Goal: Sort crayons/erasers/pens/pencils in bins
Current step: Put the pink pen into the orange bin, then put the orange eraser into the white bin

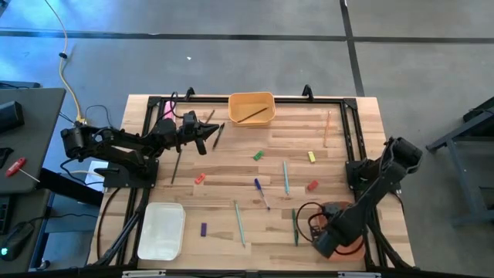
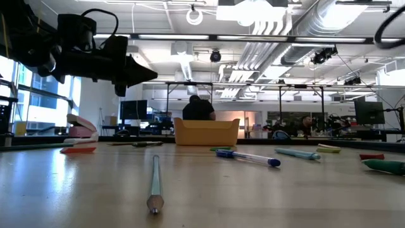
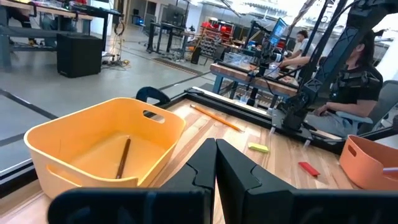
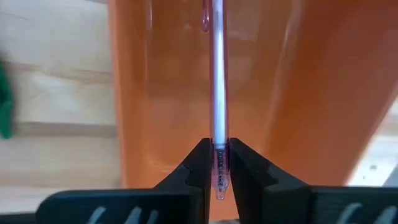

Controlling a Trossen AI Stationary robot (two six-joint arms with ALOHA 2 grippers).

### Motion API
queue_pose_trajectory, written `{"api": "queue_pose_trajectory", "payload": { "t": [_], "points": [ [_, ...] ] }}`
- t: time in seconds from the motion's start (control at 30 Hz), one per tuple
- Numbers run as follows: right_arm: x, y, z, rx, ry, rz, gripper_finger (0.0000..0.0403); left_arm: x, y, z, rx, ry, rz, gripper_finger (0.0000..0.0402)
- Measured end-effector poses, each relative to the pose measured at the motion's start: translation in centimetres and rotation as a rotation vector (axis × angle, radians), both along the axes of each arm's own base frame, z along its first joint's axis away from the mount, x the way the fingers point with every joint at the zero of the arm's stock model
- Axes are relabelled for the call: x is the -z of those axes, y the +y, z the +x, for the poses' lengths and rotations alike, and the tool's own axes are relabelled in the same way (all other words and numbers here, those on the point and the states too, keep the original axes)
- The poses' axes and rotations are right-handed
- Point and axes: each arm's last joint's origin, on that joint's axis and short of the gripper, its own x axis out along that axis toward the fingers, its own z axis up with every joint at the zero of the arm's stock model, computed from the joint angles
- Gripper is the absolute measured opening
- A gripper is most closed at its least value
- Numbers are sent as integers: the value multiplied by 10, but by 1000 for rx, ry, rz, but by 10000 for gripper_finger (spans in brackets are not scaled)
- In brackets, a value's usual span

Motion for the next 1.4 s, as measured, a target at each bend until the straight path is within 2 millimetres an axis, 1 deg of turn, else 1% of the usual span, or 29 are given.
{"api": "queue_pose_trajectory", "payload": {
  "t": [0.13,0.23,0.47,0.53,0.6,0.7,0.77,0.9,0.97,1.03,1.07,1.13,1.23,1.33,1.4],
  "points": [
    [12,-2,-1,-17,-13,16,35,0,0,0,0,2,-1,0],
    [17,-2,-2,-25,-19,23,46,0,0,0,0,1,-1,0],
    [19,-2,-3,-52,-2,58,103,0,0,0,0,2,-1,0],
    [17,-1,-3,-96,-10,94,117,1,0,0,0,4,-3,0],
    [13,0,-1,-165,-62,141,125,1,0,0,0,12,-8,0],
    [4,-3,0,-253,-127,169,126,2,0,0,0,21,-14,0],
    [-5,-9,1,-303,-197,166,118,4,0,0,6,33,-23,0],
    [-28,-28,4,-401,-371,92,74,6,-1,0,13,52,-36,0],
    [-42,-43,6,-457,-475,20,40,6,-1,0,19,59,-18,0],
    [-54,-60,9,-513,-565,-82,12,6,-2,1,75,77,28,0],
    [-59,-69,12,-550,-604,-137,7,6,-3,1,112,86,53,0],
    [-67,-85,18,-635,-661,-246,12,5,-5,2,172,85,68,0],
    [-75,-111,30,-796,-686,-363,4,6,-5,2,181,66,6,0],
    [-80,-141,50,-920,-707,-446,3,9,-5,2,180,79,-33,0],
    [-79,-161,66,-1003,-775,-481,1,11,-6,1,181,99,-43,0]
  ]
}}
